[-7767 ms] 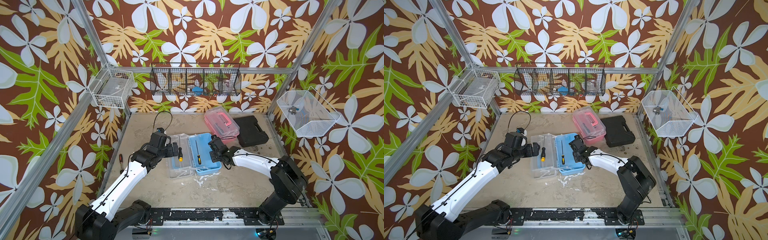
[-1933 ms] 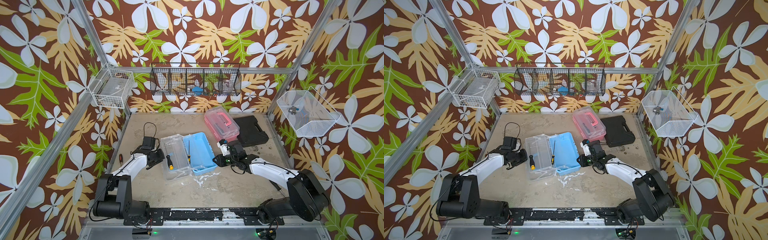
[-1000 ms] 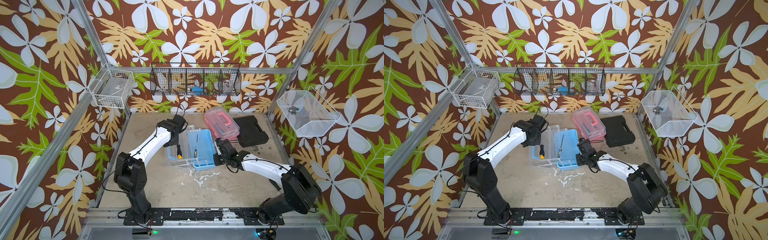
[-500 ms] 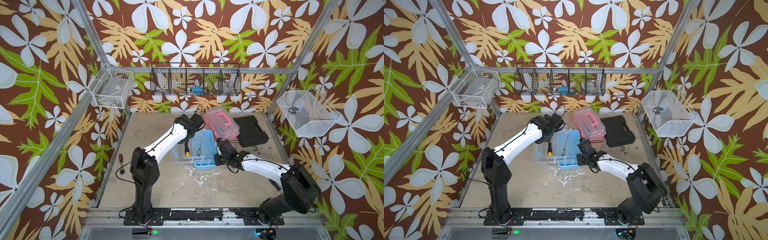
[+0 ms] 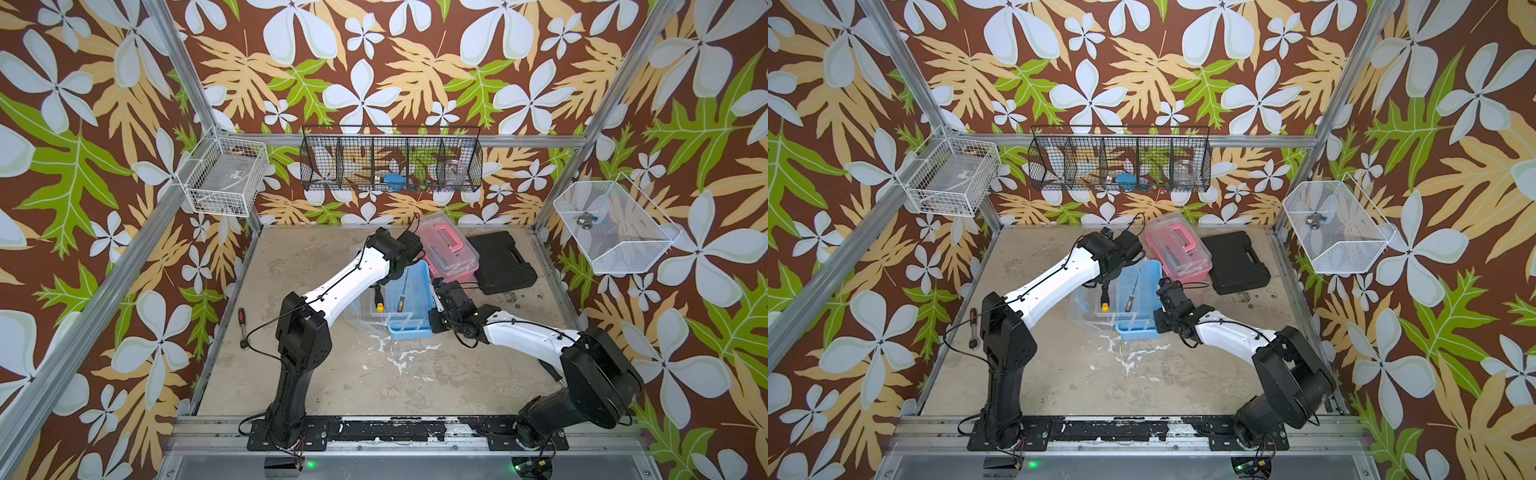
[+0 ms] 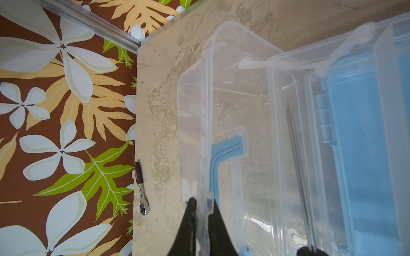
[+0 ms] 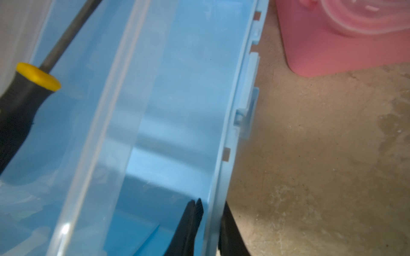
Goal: Close toolboxes
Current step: Close the toolbox lid.
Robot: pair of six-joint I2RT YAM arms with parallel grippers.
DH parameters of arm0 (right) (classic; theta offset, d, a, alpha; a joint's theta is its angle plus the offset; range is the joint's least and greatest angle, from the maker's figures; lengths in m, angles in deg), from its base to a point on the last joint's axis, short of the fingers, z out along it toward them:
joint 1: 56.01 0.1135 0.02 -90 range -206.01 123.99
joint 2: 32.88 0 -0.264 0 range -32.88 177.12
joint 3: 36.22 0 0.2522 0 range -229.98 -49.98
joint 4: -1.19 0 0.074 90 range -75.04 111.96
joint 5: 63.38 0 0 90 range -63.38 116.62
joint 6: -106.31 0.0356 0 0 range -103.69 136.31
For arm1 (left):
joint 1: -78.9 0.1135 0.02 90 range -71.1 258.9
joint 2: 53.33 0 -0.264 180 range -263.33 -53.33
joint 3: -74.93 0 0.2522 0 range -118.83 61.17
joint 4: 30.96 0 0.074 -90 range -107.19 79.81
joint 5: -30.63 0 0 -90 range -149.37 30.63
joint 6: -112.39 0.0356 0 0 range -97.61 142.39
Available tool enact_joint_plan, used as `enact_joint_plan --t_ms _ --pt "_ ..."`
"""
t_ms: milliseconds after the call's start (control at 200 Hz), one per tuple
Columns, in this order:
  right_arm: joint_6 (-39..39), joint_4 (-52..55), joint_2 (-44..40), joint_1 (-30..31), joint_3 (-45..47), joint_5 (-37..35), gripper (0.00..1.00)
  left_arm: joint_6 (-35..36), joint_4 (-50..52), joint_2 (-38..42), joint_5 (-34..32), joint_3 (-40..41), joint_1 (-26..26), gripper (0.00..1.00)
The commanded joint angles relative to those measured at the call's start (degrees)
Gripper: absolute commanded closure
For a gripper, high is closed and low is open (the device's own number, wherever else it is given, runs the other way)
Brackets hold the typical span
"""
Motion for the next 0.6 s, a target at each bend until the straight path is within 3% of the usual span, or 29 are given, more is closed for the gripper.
enact_joint_plan --t_ms 0,240,596 --pt "-1.97 -2.27 -0.13 0.05 0.85 8.48 0.75 1.24 -0.49 -1.18 12.44 -1.65 -1.43 1.0" --pt "-1.17 -5.01 -2.89 -1.28 3.23 12.96 0.55 1.11 -0.08 -1.22 12.4 -3.01 -2.18 1.0" --pt "-0.39 -10.99 -4.25 -2.37 6.73 18.47 0.48 -0.37 -0.06 -1.52 15.11 -5.37 -6.41 1.0"
